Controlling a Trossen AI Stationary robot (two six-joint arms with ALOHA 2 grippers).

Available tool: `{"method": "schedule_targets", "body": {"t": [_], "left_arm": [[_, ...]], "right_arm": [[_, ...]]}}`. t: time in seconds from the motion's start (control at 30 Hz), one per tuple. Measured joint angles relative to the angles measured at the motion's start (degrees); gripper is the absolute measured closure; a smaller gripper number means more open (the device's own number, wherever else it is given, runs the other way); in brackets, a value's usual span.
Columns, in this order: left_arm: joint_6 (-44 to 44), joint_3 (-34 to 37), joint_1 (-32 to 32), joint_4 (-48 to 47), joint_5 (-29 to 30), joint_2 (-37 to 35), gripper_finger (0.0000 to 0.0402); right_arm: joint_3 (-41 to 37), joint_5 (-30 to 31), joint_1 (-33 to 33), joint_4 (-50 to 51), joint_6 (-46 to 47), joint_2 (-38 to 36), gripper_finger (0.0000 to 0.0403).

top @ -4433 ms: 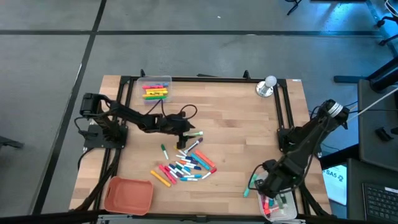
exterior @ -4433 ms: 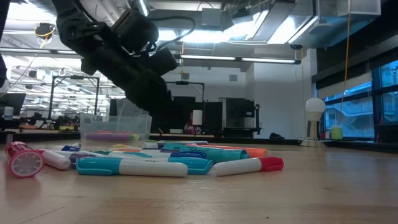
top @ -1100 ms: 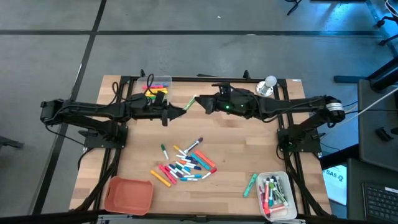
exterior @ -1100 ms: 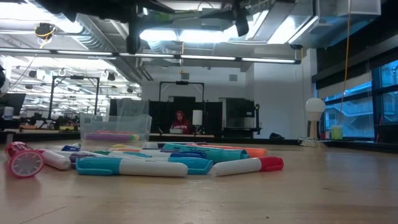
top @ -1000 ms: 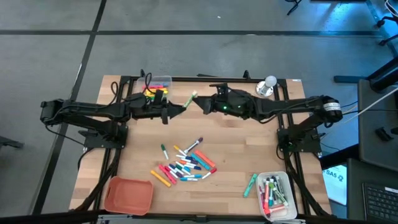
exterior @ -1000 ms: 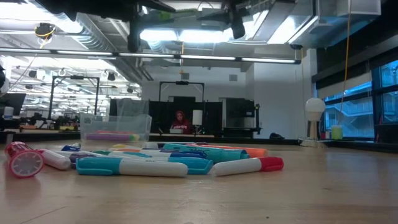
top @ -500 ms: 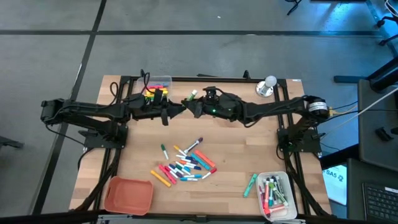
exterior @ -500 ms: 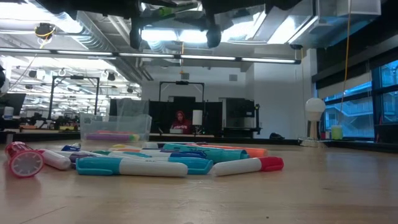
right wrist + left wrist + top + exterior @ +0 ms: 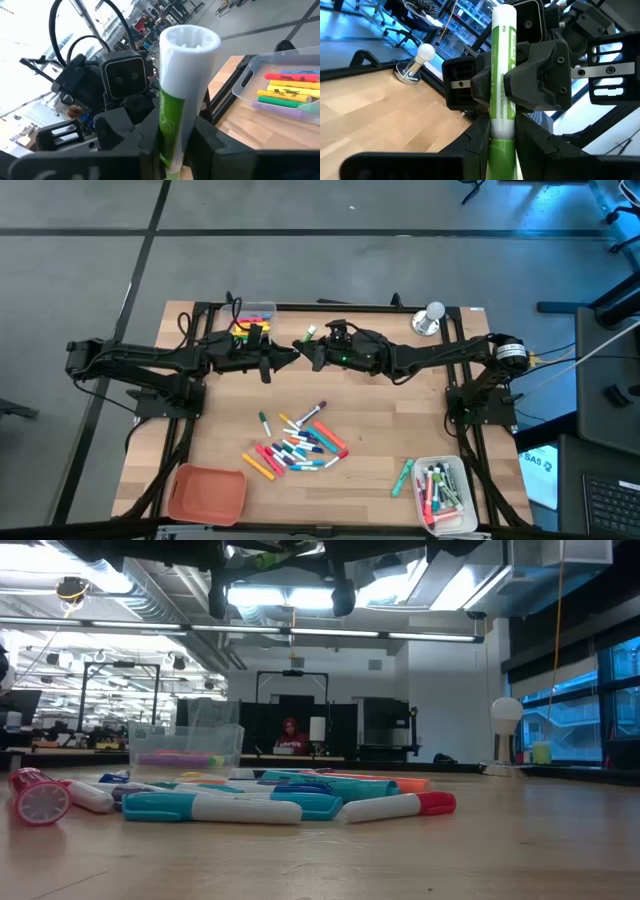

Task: Pick & Place Markers
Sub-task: Put the middle center pitch green pen into the white bin

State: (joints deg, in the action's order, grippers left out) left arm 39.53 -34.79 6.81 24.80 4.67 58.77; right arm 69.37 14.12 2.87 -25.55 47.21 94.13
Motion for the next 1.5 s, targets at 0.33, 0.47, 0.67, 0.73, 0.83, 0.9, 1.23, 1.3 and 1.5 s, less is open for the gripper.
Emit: {"method": "schedule_targets", "body": {"t": [0.33,0.47,0.67,0.73,0.83,0.9,1.23,1.3,1.5], "left_arm": [[-2.2,0.0,0.0,-6.1,0.6,-0.1,0.0285],[-2.2,0.0,0.0,-11.2,0.4,-0.1,0.0264],[-4.0,0.0,0.0,-16.8,-0.2,-0.1,0.0241],[-5.3,0.0,0.0,-19.4,-0.3,-0.1,0.0238],[-8.9,0.0,0.0,-23.1,-0.2,-0.1,0.0235],[-11.6,0.0,0.0,-24.8,0.9,-0.1,0.0236],[-14.4,0.0,0.0,-28.5,-0.3,-0.1,0.0235],[-14.4,0.0,0.0,-30.1,-0.1,0.2,0.0236],[-17.8,0.0,0.0,-31.4,2.3,2.9,0.024]], "right_arm": [[-0.1,-4.7,2.0,11.7,-0.5,-1.0,0.0338],[-0.1,-2.8,2.2,23.5,-2.1,-5.1,0.0338],[-0.1,-2.4,2.3,45.6,-0.3,-11.2,0.0338],[-0.1,-5.8,2.2,52.4,1.8,-13.2,0.0338],[0.0,-11.5,1.6,63.9,5.5,-15.4,0.0338],[0.0,-13.6,0.2,71.7,8.2,-16.4,0.0338],[0.0,-26.0,-19.2,92.4,31.7,-18.7,0.0338],[0.0,-28.5,-23.7,92.2,37.5,-19.0,0.0338],[0.0,-35.4,-36.0,91.9,51.3,-17.8,0.0338]]}}
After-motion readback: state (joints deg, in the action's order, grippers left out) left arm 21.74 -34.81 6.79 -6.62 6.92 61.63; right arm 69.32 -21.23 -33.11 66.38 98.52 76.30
